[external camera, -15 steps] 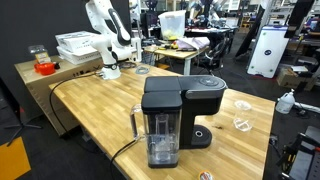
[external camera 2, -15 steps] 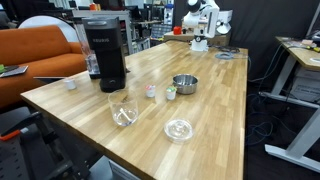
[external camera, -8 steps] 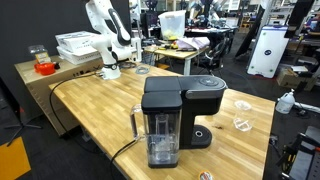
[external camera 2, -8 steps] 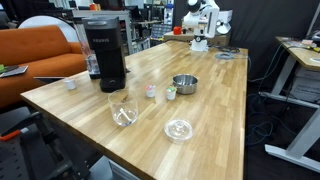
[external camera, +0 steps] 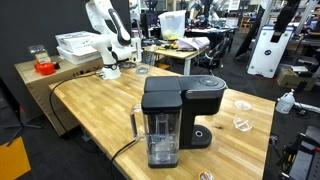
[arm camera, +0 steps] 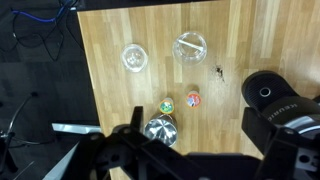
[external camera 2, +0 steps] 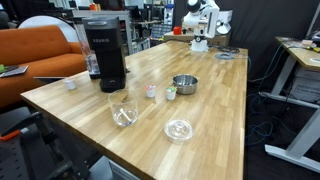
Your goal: Pick up the object from the table and put it in the cup
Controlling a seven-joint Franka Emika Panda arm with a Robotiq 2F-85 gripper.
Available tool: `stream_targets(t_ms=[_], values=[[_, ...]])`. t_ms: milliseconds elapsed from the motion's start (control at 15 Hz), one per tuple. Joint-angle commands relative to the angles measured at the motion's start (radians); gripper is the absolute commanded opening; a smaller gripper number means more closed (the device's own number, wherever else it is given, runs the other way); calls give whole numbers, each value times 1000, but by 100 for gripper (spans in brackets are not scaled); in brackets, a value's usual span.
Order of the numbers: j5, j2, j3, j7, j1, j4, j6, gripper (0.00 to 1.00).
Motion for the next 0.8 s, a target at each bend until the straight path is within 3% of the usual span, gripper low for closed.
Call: stream_targets(t_ms=[0, 133, 200, 400, 733], values=[[-4, 127, -3, 13, 14, 48, 80, 100], [36, 207, -8, 22, 25, 74, 124, 100], [11, 148, -5, 16, 21, 28, 117, 100], [18, 214, -4, 24, 25, 63, 133, 100], [19, 210, -5, 24, 24, 69, 132, 100]])
